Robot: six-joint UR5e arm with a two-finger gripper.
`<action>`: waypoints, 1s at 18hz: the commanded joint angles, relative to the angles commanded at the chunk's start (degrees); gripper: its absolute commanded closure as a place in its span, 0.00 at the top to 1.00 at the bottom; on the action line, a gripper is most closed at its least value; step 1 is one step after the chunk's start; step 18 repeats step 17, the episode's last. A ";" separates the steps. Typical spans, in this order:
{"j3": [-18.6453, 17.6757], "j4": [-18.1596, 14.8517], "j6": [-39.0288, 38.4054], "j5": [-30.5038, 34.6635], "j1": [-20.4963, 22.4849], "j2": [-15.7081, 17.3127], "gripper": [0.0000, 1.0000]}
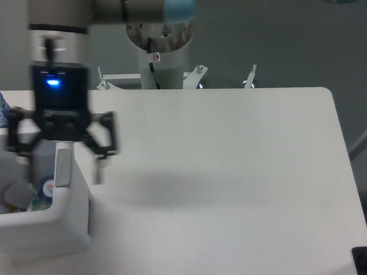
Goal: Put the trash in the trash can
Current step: 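Open the gripper to drop the bottle into the bin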
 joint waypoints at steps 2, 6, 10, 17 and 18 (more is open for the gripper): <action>-0.35 -2.53 9.13 3.52 2.55 0.09 1.00; -5.52 -7.81 29.08 6.87 9.22 3.68 1.00; -6.86 -14.83 49.65 4.42 15.65 7.03 1.00; -6.94 -25.05 61.65 -0.68 22.25 10.90 1.00; -6.94 -25.05 61.65 -0.68 22.25 10.90 1.00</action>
